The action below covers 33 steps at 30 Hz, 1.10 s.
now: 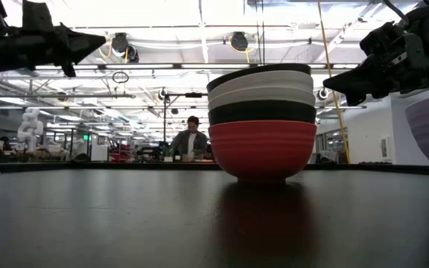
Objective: Nest bowls inside each other
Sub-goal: Stack the purple bowl on top of the black bowl
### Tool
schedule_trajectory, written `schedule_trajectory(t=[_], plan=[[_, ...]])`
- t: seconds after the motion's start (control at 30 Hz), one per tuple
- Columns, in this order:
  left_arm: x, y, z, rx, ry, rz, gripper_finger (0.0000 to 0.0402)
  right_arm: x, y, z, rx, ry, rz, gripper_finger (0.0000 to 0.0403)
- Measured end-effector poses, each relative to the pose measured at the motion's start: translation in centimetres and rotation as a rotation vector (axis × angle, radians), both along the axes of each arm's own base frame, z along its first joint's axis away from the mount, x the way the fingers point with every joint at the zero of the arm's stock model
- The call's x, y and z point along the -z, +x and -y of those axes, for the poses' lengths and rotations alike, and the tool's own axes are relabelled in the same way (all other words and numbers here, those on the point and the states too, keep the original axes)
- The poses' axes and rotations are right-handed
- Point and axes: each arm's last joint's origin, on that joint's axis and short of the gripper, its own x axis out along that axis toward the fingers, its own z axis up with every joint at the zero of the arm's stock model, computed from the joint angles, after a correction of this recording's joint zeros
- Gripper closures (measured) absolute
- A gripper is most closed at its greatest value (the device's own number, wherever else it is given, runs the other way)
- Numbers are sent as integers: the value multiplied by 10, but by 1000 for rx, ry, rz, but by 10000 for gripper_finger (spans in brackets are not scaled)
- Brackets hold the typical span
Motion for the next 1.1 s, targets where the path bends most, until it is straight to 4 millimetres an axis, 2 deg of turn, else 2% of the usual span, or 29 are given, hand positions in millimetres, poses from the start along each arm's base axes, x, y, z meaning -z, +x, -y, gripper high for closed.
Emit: schedule_trajectory(t=[0.4,0.83,1.0,1.1], plan=[[-7,-12,7,13,29,82,401,0,0,0,0,2,-3,403],[-20,-25,16,33,144,226,401,2,1,0,0,7,-18,403],[-17,-23,15,16,101,201,401,1,1,0,0,9,-10,403],[-8,-18,12,22,44,109,401,1,1,0,0,9,-10,403]])
